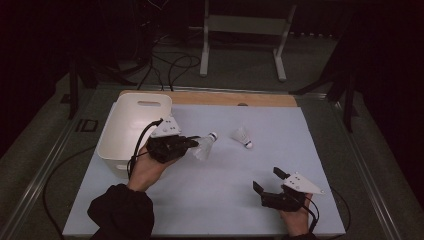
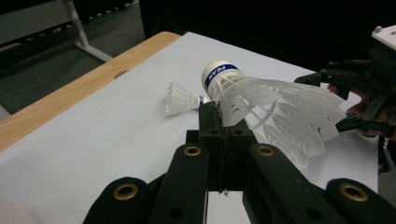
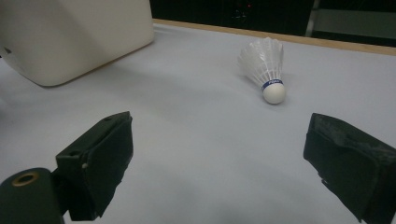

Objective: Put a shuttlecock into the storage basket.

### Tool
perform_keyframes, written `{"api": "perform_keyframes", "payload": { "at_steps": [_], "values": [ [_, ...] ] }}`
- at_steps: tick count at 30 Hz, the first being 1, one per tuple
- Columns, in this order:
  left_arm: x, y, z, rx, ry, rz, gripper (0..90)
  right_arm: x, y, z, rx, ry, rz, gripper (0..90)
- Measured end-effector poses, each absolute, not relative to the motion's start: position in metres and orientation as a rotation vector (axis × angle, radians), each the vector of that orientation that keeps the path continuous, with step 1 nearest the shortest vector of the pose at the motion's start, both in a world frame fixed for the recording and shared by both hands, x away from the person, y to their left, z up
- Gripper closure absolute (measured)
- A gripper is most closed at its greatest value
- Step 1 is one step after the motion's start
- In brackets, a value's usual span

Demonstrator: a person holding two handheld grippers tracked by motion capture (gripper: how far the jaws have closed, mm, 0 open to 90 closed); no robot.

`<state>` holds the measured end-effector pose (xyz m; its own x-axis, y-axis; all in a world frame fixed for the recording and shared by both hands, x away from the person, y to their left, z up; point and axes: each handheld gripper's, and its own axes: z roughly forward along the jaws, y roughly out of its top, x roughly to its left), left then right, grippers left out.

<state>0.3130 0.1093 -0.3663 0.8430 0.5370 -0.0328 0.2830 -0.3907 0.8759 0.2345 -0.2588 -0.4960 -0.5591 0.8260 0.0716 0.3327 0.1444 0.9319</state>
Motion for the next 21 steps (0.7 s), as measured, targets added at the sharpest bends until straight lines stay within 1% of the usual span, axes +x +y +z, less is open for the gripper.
{"api": "perform_keyframes", "payload": {
  "at_steps": [21],
  "values": [
    [0.3143,0.1163,-0.3636,1.984,0.620,0.323,89.8,0.2344,-0.2590,-0.4959,1.103,1.963,1.411,8.1]
  ]
}}
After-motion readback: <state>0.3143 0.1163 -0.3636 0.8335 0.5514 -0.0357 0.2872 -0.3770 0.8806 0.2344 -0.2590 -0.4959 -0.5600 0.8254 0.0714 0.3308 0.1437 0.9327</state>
